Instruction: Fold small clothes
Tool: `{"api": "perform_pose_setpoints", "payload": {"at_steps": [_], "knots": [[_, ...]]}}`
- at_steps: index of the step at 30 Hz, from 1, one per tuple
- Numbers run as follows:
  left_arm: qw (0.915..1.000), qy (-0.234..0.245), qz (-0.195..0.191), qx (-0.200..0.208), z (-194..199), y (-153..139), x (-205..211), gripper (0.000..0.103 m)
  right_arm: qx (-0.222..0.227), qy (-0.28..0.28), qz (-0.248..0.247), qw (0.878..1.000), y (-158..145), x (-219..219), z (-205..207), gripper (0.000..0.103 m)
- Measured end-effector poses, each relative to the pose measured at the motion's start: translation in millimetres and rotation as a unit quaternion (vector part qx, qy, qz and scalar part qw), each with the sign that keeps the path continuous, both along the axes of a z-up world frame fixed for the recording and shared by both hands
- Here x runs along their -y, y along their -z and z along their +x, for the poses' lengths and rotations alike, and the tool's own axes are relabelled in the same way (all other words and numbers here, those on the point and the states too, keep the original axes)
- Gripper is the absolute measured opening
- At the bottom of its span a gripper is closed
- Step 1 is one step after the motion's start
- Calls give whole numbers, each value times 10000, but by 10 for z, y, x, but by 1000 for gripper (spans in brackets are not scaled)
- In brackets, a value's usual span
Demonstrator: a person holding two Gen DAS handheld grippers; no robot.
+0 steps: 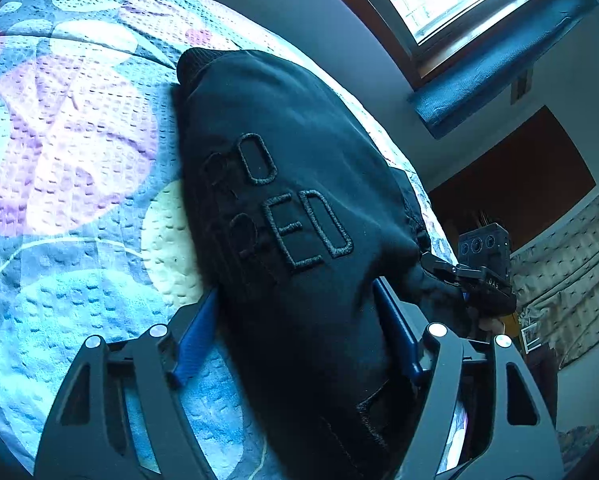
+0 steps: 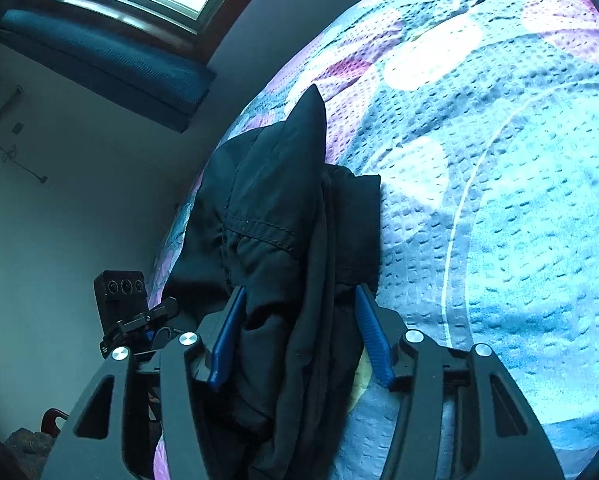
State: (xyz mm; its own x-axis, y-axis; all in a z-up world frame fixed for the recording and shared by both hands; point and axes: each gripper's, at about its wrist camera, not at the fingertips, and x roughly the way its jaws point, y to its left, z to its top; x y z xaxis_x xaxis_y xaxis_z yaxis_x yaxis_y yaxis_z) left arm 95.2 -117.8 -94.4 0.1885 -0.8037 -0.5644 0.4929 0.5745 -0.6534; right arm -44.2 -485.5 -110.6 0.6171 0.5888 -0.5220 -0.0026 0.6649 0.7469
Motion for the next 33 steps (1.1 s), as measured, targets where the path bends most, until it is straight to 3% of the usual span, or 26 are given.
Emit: {"api": "perform_pose_setpoints", "payload": {"at_steps": [5, 8, 12, 14, 16, 19, 22, 26, 28, 33], "knots": [[10000, -23, -29, 31, -24, 18, -4, 74, -26, 286, -7, 9996, -29, 137, -17, 70], [10000, -34, -27, 58, -37, 22, -18, 75, -60, 188, -94, 9998, -32, 101, 90, 79], [10000, -40, -31, 58, -34, 18, -17, 75, -81, -30, -201, 9998, -61, -53, 375, 77], [10000, -45, -37, 56, -35, 14, -18, 75, -183, 0, -268, 9995, -42, -109, 445, 52], [9999, -45, 9, 97, -45, 8, -4, 75, -228, 32, -92, 9997, 13, -115, 463, 47], [9999, -46, 11, 92, -46, -14, 10, 74, -127, 22, -58, 9999, 30, -112, 441, 47], [10000, -14, -44, 1, -16, -61, 8, 77, -63, -60, 75, 9999, 37, -66, 423, 53], [9970, -52, -654, -419, 122, -79, -133, 90, 1, -6, 202, 9998, -22, 79, 439, 64], [9949, -175, -850, -512, 230, -84, -194, 91, 58, 61, 262, 9996, -32, 160, 478, 66], [9980, -223, -435, -402, 611, -61, -39, 91, 37, 155, 229, 9996, -22, 211, 747, 68]]}}
